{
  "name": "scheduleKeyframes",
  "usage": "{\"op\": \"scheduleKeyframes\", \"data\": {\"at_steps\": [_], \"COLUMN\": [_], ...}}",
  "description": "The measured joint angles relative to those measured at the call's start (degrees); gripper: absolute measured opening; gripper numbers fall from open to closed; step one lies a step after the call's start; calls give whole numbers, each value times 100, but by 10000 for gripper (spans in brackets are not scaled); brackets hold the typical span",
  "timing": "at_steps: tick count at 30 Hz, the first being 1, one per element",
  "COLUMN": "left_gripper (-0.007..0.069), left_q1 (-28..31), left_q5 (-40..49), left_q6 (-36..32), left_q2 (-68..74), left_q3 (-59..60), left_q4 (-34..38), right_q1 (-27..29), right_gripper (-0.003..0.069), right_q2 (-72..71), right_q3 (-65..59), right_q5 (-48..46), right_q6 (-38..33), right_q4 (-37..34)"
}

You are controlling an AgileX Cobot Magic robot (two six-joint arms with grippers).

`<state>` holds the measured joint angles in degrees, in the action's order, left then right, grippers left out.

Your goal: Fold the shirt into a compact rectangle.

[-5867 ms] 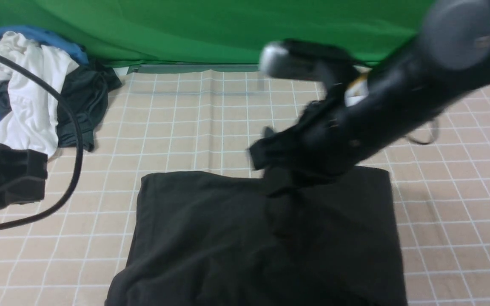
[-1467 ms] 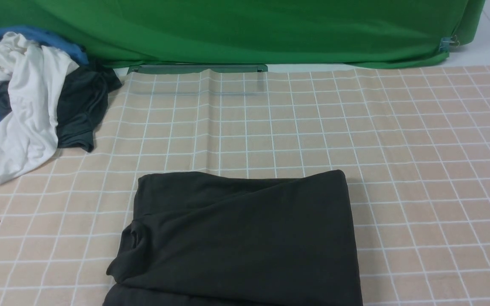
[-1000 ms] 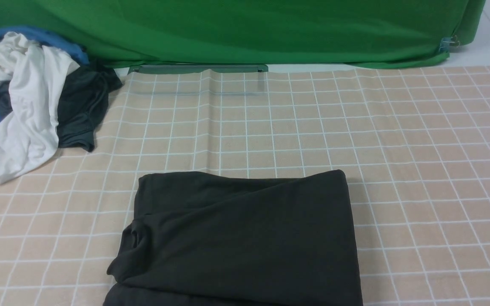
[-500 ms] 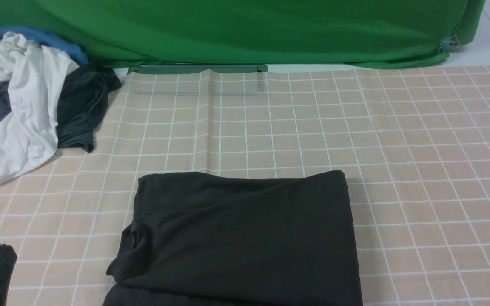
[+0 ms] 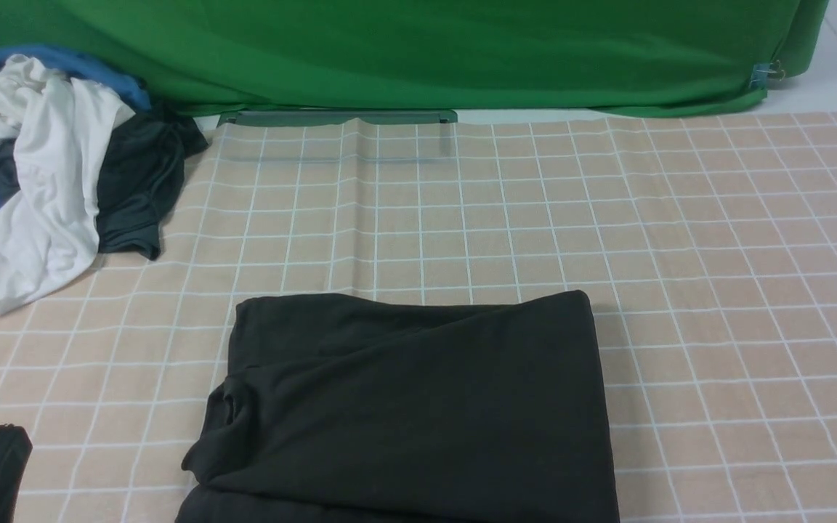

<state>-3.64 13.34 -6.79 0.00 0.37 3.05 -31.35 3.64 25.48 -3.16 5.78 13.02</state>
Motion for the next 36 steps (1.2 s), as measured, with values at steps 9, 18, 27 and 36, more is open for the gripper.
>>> {"op": "scheduleKeyframes", "data": {"at_steps": [9,18,27,36], "left_gripper": [19,19,19,20], "left_q1": [0,0,0,0], "left_q5": [0,0,0,2], "left_q6": [0,0,0,0], "left_q2": [0,0,0,0], "left_q3": [0,0,0,0], "left_q4": [0,-12,-12,-18], "right_q1": [0,434,1460,2198], "right_gripper": [237,237,237,237], "right_q2": [0,-5,6,-39], "right_q3": [0,-667,-2483,-2593], "right_q5": [0,-216,130,-733], "right_q6": [5,182,182,199], "right_q4": [0,-6,-12,-12]}}
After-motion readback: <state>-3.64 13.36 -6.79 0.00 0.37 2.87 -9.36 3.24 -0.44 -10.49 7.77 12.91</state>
